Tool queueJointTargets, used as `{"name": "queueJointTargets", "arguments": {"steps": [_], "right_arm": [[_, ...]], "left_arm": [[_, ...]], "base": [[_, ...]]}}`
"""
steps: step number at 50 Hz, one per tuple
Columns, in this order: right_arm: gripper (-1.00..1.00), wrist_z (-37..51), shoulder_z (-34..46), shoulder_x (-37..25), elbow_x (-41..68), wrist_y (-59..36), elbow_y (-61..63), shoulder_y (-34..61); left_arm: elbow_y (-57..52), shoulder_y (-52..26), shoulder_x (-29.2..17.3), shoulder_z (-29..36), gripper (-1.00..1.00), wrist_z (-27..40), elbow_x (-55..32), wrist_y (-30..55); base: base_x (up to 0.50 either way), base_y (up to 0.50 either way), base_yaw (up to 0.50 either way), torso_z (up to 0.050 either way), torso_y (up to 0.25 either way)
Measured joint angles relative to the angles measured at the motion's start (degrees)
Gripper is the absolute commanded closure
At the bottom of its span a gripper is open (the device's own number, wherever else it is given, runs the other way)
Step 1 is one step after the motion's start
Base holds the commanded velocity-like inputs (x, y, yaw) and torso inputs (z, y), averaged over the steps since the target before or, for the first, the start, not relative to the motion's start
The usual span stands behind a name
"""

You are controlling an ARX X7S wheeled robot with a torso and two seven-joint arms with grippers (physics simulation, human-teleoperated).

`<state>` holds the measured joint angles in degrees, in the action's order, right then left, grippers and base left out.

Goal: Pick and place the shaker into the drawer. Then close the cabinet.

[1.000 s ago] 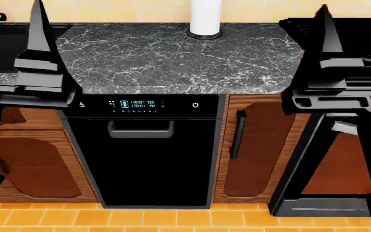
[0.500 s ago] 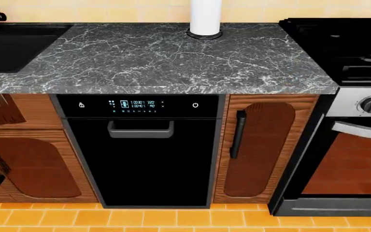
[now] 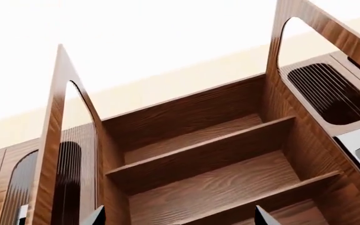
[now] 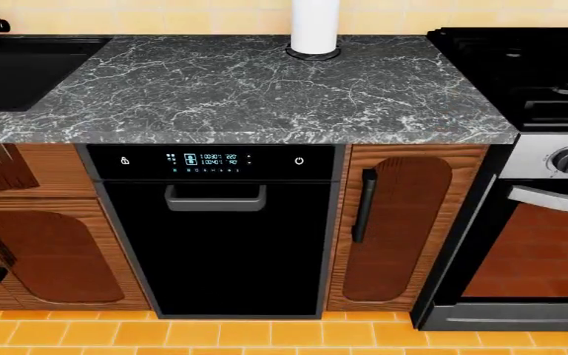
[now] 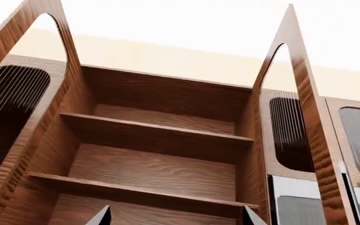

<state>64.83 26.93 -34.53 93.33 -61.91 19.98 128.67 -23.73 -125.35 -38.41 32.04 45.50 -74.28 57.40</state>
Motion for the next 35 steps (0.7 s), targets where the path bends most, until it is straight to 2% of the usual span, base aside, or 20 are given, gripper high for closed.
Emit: {"name": "queueJointTargets", "arguments": {"steps": [4, 8, 14, 18, 22, 28, 35], "right_arm": [[-1.00, -4.65, -2.51, 3.43, -6.34, -4.33, -3.04, 2.08], [-1.00, -12.96, -6.02, 7.92, -17.81, -9.55, -5.10, 3.48], [-1.00, -32.80, -9.69, 15.82, -44.85, -14.47, -8.14, 4.77], [-1.00, -47.61, -12.03, 21.58, -65.52, -13.98, -12.16, 5.29], [-1.00, -57.93, -14.09, 25.85, -80.32, -12.16, -16.58, 5.66], [-1.00, -66.37, -16.08, 29.76, -93.11, -8.44, -23.12, 5.97], [-1.00, -70.54, -17.78, 32.16, -100.80, -2.93, -30.40, 6.15]], "left_arm": [[4.27, -3.04, 2.30, 0.96, -1.00, -3.55, 3.70, 0.13], [8.09, -5.18, 5.27, 0.67, -1.00, -7.81, 8.83, 1.14], [13.51, -7.15, 9.80, -0.34, -1.00, -14.70, 17.45, 2.42], [17.42, -7.95, 12.91, -1.41, -1.00, -19.67, 23.67, 2.81], [21.77, -8.49, 16.19, -2.80, -1.00, -24.89, 30.36, 2.54], [29.35, -8.99, 21.24, -5.32, -1.00, -32.52, 40.93, 0.56], [39.14, -9.31, 27.29, -10.09, -1.00, -40.75, 53.82, -3.14]], "base": [[0.00, 0.00, 0.00, 0.000, 0.000], [0.00, 0.00, 0.00, 0.000, 0.000], [0.00, 0.00, 0.00, 0.000, 0.000], [0.00, 0.00, 0.00, 0.000, 0.000], [0.00, 0.00, 0.00, 0.000, 0.000], [0.00, 0.00, 0.00, 0.000, 0.000], [0.00, 0.00, 0.00, 0.000, 0.000]]}}
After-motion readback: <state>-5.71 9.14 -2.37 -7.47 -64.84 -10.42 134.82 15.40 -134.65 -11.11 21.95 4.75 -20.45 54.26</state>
